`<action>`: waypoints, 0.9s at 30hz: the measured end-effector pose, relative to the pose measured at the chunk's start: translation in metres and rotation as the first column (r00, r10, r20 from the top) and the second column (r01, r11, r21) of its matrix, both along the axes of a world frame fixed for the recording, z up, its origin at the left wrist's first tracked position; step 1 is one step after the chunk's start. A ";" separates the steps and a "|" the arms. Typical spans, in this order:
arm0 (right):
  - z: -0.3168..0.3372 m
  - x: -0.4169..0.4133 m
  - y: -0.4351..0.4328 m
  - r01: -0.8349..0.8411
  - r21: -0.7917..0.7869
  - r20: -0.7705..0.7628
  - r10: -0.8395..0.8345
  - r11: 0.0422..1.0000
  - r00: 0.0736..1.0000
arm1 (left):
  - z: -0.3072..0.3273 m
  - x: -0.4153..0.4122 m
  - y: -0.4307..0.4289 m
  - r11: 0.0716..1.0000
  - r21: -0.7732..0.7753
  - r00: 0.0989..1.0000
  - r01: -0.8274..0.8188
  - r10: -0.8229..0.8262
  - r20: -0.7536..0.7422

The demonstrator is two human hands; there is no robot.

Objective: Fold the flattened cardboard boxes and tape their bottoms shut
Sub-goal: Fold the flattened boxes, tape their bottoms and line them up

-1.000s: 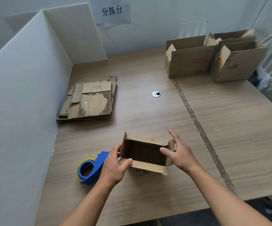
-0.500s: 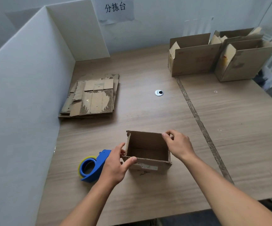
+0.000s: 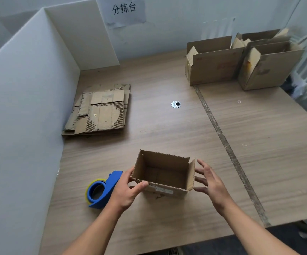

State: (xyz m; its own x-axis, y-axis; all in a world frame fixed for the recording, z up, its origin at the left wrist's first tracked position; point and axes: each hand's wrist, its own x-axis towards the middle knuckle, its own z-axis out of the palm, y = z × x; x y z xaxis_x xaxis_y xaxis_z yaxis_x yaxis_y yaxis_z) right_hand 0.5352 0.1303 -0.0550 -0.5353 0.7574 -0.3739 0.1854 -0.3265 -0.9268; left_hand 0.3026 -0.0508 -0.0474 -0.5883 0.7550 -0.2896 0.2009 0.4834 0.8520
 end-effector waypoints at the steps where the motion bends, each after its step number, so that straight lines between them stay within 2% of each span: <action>1: -0.002 0.001 -0.001 0.014 0.000 0.013 -0.014 1.000 1.000 | 0.000 0.002 -0.001 1.000 0.012 1.000 0.006 -0.006 0.025; 4: -0.016 0.005 -0.005 -0.021 0.035 0.130 0.016 0.999 0.991 | -0.005 0.004 -0.004 1.000 0.022 0.996 0.008 -0.010 0.088; 8: -0.020 0.006 -0.019 -0.356 0.138 0.287 0.307 0.924 0.907 | -0.007 0.009 -0.001 1.000 0.006 0.993 -0.005 0.004 0.117; 10: -0.012 -0.001 -0.024 -0.385 0.169 0.272 0.333 0.907 0.903 | -0.007 0.009 0.004 0.997 0.004 0.993 -0.074 0.073 0.094; 12: -0.006 -0.006 -0.028 -0.267 0.231 0.211 0.220 0.936 0.952 | -0.003 0.009 0.010 0.992 0.041 0.991 -0.119 0.116 0.070; 16: 0.008 -0.006 -0.031 0.008 0.255 0.114 -0.039 0.967 0.993 | 0.017 0.008 0.019 0.987 0.137 0.997 -0.079 0.080 -0.003; 22: 0.045 0.002 -0.044 0.149 0.237 0.004 -0.154 0.960 0.988 | 0.047 0.026 0.029 0.969 0.243 0.999 0.032 -0.035 0.008; 25: 0.064 0.015 -0.050 0.241 0.309 0.005 -0.255 0.920 0.967 | 0.055 0.037 0.033 0.952 0.281 0.992 0.119 -0.124 0.001; 27: 0.071 0.030 -0.053 0.318 0.304 -0.009 -0.331 0.898 0.944 | 0.058 0.044 0.038 0.940 0.275 0.977 0.200 -0.211 0.012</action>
